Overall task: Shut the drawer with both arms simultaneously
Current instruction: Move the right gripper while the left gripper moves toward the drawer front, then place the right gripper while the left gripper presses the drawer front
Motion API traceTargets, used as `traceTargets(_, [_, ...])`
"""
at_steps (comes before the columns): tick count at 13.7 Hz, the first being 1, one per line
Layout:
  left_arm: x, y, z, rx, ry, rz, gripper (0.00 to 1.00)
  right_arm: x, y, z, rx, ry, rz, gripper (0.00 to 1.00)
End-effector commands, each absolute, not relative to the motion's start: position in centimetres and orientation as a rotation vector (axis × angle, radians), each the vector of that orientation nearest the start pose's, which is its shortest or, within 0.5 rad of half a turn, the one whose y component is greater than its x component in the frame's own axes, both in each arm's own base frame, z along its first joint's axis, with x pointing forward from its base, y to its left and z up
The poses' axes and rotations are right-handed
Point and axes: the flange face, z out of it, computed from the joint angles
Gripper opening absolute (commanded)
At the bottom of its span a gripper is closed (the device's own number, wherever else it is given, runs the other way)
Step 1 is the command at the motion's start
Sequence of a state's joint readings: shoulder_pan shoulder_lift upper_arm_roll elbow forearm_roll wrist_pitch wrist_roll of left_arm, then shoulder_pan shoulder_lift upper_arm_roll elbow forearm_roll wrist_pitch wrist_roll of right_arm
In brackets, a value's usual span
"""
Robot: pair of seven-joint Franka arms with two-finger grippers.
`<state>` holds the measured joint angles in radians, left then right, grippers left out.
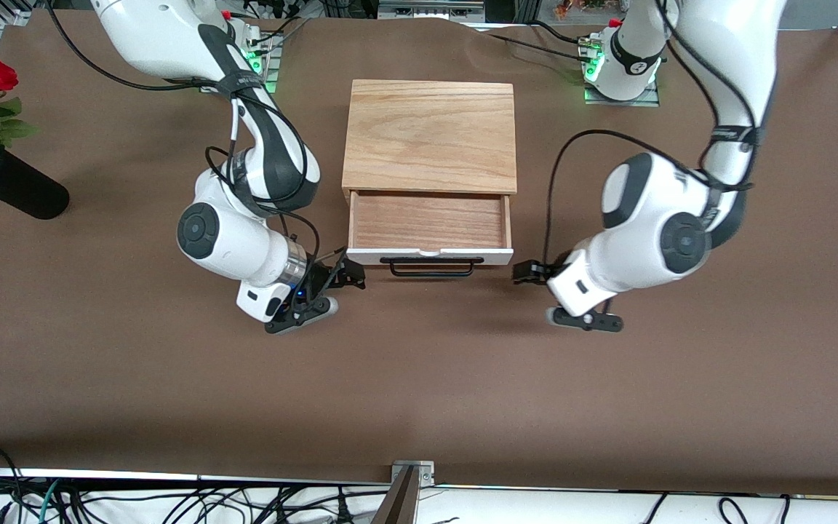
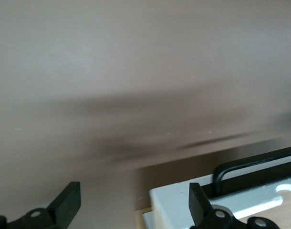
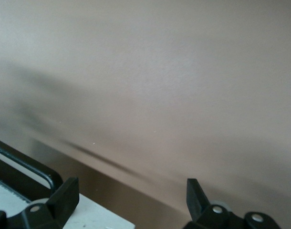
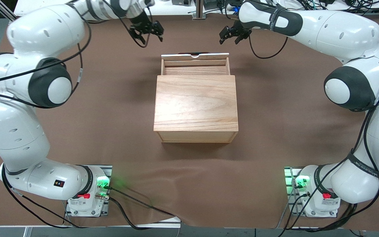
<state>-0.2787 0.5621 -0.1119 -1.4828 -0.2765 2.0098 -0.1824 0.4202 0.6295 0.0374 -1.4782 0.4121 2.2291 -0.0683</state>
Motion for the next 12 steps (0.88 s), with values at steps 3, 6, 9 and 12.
traceTargets(3, [63.1, -31.3, 30.6, -3.494, 0.043, 0.248, 1.0, 63.8, 34.7, 31.9, -2.681, -0.375, -0.017, 1.0])
traceTargets(6, [61.7, -31.7, 28.8, -3.486, 0.029, 0.352, 1.0, 62.4, 37.3, 30.4, -2.665, -0.336, 0.041, 1.0])
traceTargets(9, [61.2, -31.7, 28.2, -3.476, 0.034, 0.389, 1.0, 62.7, 38.4, 30.4, -2.651, -0.307, 0.053, 1.0])
traceTargets(12, [60.8, -31.7, 27.9, -3.461, 0.047, 0.448, 1.0, 62.2, 39.1, 29.8, -2.653, -0.305, 0.076, 1.0])
